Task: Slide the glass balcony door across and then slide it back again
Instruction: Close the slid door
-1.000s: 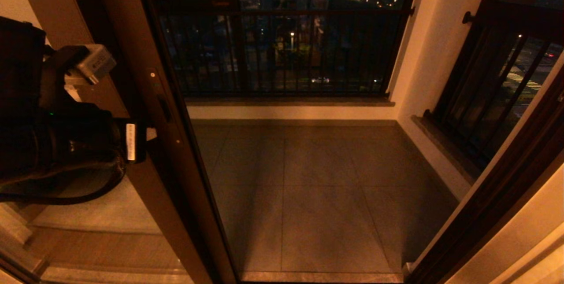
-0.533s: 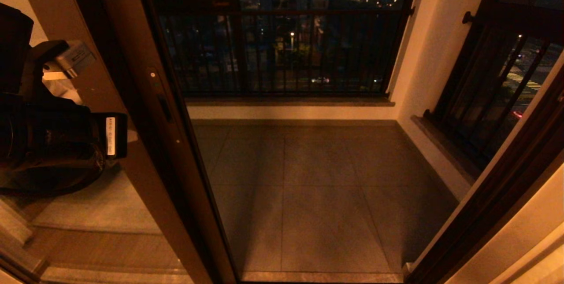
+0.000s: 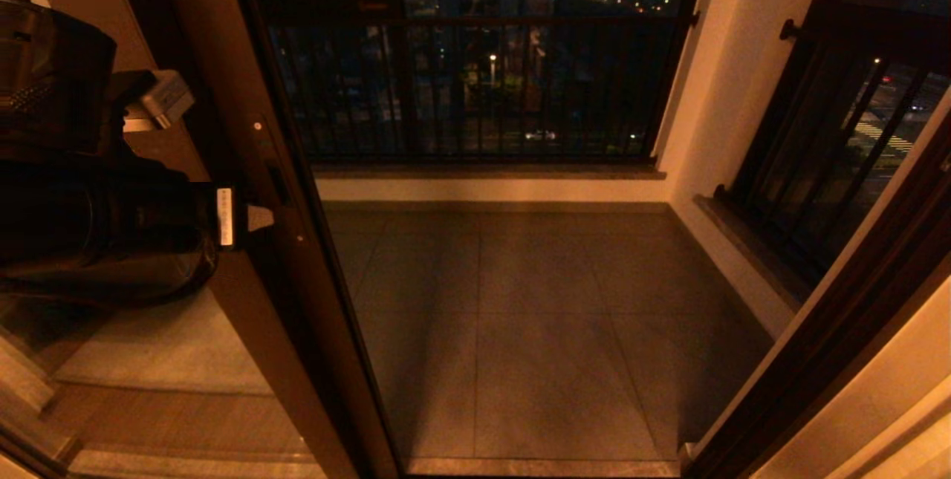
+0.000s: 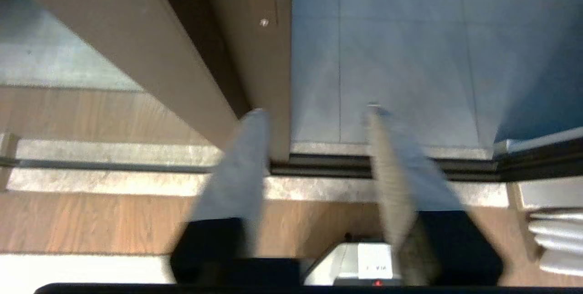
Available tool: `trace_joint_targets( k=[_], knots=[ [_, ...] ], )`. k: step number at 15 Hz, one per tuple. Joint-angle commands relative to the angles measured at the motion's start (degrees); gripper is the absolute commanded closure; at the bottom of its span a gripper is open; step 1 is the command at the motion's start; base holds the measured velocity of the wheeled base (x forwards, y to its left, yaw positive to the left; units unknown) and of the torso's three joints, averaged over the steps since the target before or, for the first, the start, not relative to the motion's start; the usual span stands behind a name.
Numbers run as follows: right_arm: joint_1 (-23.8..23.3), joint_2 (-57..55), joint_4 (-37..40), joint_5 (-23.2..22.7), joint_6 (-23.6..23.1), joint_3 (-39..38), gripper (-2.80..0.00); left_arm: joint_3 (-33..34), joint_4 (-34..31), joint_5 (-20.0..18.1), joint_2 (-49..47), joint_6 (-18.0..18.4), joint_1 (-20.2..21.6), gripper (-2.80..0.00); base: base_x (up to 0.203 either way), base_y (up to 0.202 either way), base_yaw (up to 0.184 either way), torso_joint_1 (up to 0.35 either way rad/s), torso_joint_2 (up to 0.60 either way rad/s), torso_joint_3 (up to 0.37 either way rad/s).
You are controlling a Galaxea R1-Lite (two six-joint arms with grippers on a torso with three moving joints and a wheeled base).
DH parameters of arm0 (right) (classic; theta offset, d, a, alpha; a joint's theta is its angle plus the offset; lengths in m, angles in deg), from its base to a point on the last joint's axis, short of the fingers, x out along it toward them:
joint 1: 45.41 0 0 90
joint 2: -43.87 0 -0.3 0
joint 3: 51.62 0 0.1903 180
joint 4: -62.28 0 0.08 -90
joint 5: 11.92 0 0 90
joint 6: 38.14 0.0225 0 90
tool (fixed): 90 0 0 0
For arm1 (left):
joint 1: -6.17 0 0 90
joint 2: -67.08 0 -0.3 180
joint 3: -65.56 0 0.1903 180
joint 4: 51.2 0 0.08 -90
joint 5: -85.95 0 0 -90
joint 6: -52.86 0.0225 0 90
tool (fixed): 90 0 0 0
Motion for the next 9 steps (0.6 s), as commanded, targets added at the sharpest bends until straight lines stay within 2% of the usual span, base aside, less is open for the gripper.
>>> trace_joint_targets(
  k=[1, 4, 6, 9],
  knots=[
    [0.0, 0.0, 0.0, 0.0, -0.1, -0.2, 0.00, 0.4, 2.0, 0.1, -1.9, -0.1, 0.2, -2.80, 0.000, 0.000, 0.000, 0.000, 0.00, 0.000],
    [0.0, 0.0, 0.0, 0.0, -0.1, -0.2, 0.00, 0.8, 7.3, -0.7, -4.3, 0.1, 0.4, -2.80, 0.000, 0.000, 0.000, 0.000, 0.00, 0.000],
    [0.0, 0.0, 0.0, 0.0, -0.1, -0.2, 0.00, 0.4, 9.9, -2.6, -6.9, 0.4, 0.4, -2.80, 0.000, 0.000, 0.000, 0.000, 0.00, 0.000],
    [0.0, 0.0, 0.0, 0.0, -0.1, -0.2, 0.00, -0.7, 13.7, -3.0, -10.8, 2.0, 0.5, -2.80, 0.000, 0.000, 0.000, 0.000, 0.00, 0.000]
  ],
)
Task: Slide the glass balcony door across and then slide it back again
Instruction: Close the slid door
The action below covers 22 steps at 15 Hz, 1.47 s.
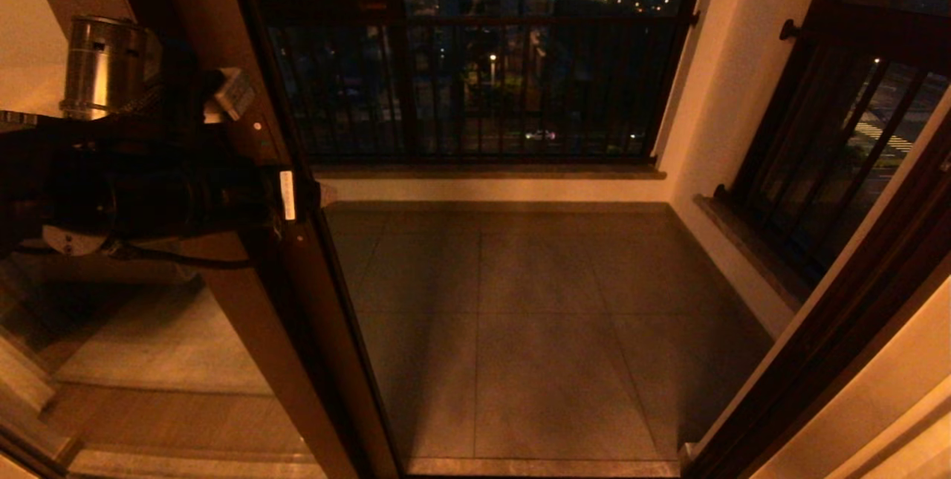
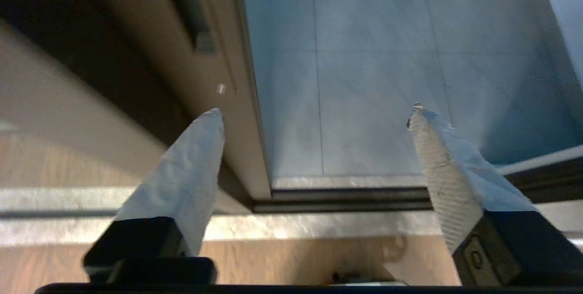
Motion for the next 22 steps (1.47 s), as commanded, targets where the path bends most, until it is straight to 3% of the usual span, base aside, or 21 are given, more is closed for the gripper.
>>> trace_joint_targets(
  k=[1, 3, 7, 22],
  knots=[
    [0.0, 0.0, 0.0, -0.1, -0.1, -0.2, 0.00, -0.3, 2.1, 0.1, -3.9, 1.1, 0.5, -2.80, 0.000, 0.000, 0.000, 0.000, 0.00, 0.000],
    [0.0, 0.0, 0.0, -0.1, -0.1, -0.2, 0.00, -0.5, 5.9, 0.0, -6.1, 2.8, 1.8, -2.80, 0.000, 0.000, 0.000, 0.000, 0.00, 0.000],
    [0.0, 0.0, 0.0, -0.1, -0.1, -0.2, 0.00, -0.9, 6.3, -0.1, -7.2, 3.0, 3.8, -2.80, 0.000, 0.000, 0.000, 0.000, 0.00, 0.000],
    [0.0, 0.0, 0.0, -0.1, -0.1, -0.2, 0.00, -3.0, 6.3, -0.5, -9.6, 3.0, 3.9, -2.80, 0.000, 0.000, 0.000, 0.000, 0.00, 0.000]
  ],
)
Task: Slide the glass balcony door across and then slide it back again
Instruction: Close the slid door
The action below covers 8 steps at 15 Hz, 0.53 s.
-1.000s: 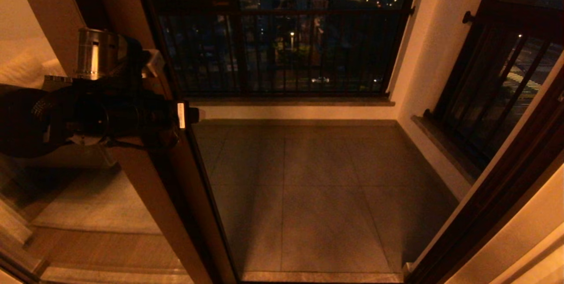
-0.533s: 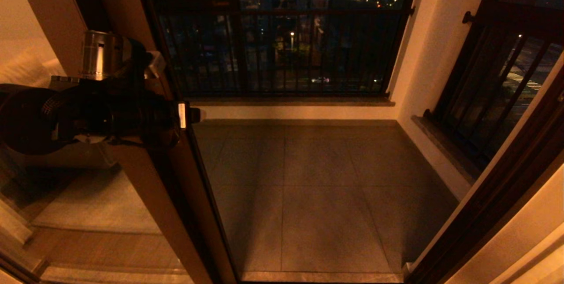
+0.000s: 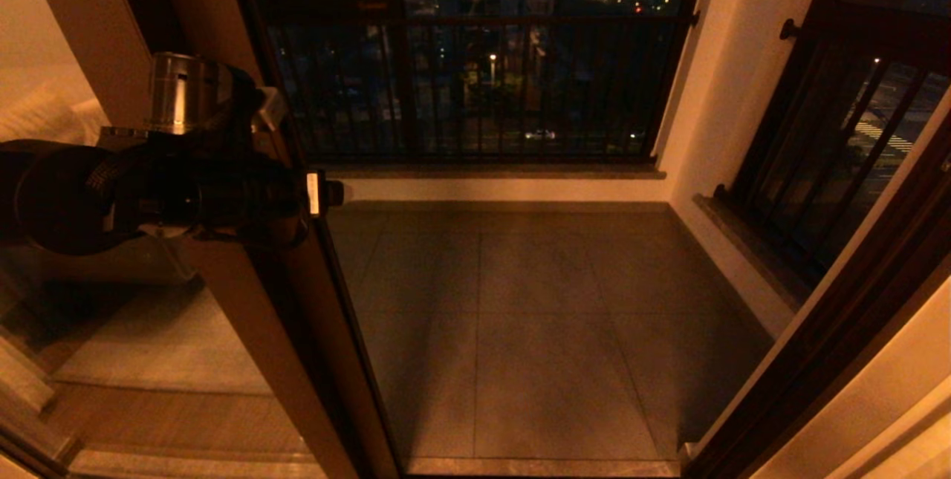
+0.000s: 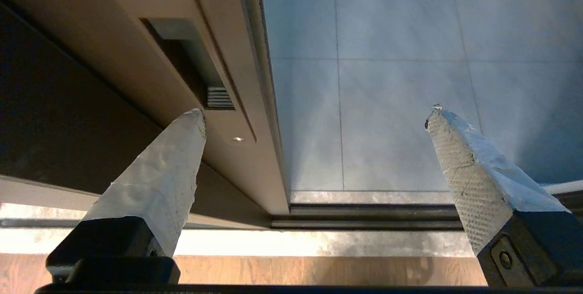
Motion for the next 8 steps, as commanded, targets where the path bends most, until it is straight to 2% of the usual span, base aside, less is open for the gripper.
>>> trace_joint_targets(
  k=[1, 8],
  knots=[
    [0.0, 0.0, 0.0, -0.1, -0.1, -0.2, 0.00, -0.1, 0.1, 0.1, -0.9, -0.1, 0.0, -2.80, 0.000, 0.000, 0.000, 0.000, 0.00, 0.000],
    [0.0, 0.0, 0.0, -0.1, -0.1, -0.2, 0.00, -3.6, 0.1, 0.1, -3.3, -0.1, 0.0, -2.80, 0.000, 0.000, 0.000, 0.000, 0.00, 0.000]
  ],
)
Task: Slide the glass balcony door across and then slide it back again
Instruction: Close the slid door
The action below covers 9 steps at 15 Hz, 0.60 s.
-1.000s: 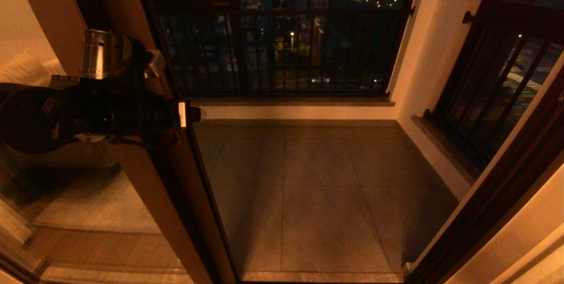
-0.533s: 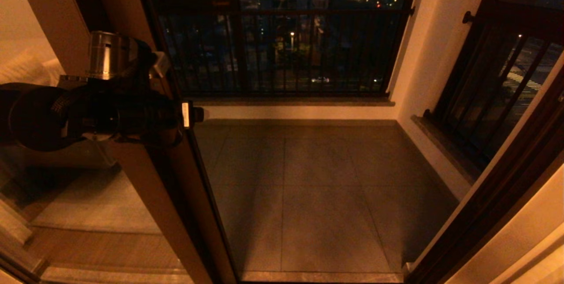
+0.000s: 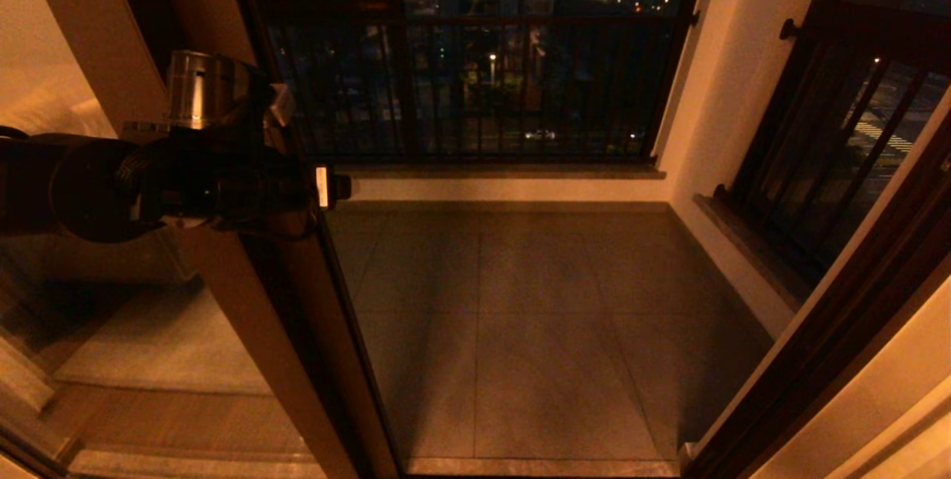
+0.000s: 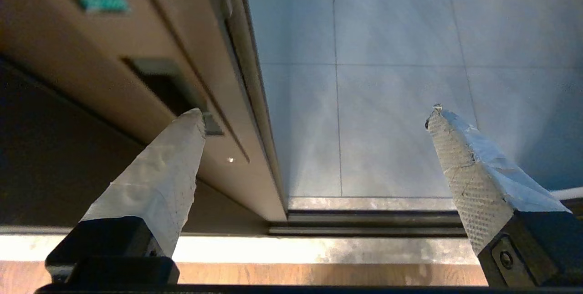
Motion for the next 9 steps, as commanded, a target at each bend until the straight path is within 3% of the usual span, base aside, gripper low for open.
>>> trace_joint_targets(
  k=[1, 9],
  knots=[
    [0.0, 0.0, 0.0, 0.0, -0.1, -0.2, 0.00, -0.5, 0.0, 0.1, -1.0, 0.0, 0.0, -2.80, 0.000, 0.000, 0.000, 0.000, 0.00, 0.000],
    [0.0, 0.0, 0.0, 0.0, -0.1, -0.2, 0.00, -0.5, 2.9, 0.3, -2.6, 0.2, 0.0, -2.80, 0.000, 0.000, 0.000, 0.000, 0.00, 0.000]
  ],
)
